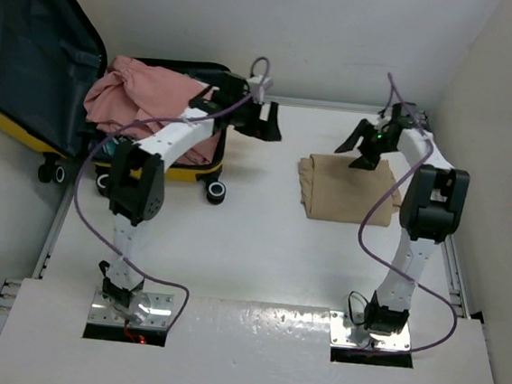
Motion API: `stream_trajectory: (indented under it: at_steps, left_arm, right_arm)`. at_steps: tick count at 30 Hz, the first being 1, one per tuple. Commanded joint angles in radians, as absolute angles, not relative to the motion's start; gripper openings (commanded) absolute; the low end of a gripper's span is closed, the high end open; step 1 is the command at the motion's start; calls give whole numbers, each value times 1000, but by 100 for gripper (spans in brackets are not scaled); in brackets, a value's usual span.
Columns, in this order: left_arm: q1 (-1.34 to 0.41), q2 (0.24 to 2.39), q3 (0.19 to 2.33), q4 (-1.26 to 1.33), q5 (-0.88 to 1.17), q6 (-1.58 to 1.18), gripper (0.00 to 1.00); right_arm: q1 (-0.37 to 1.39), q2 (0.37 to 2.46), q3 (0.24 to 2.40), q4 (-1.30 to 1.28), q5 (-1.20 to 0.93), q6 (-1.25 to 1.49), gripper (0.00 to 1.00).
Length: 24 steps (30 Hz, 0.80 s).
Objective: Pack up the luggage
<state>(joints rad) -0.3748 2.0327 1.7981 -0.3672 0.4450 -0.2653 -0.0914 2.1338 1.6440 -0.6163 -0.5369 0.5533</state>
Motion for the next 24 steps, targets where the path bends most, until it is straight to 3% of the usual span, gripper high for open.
stream_trajectory:
  at_steps: [1,6,12,21,24]
  left_arm:
    - [-486,2141,1890,-315,499,-432,97]
    - [-577,2293,1951,-279,486,-563,100]
    - [-618,2404,1951,-219,443,-638,100]
    - [-695,2520,1988,-219,360,-707,96]
    - [-695,2530,1988,-228,350,-707,91]
  right_arm:
    - [-204,1993,1669,-645,-325,472,68]
    - [-311,2040,1698,-745,-129,249,69]
    - [-387,2126,1666,-727,-304,121,73]
    - [-348,2266,1718,-801,-400,63,75]
    - [-304,2269,1672,-801,-422,78,61]
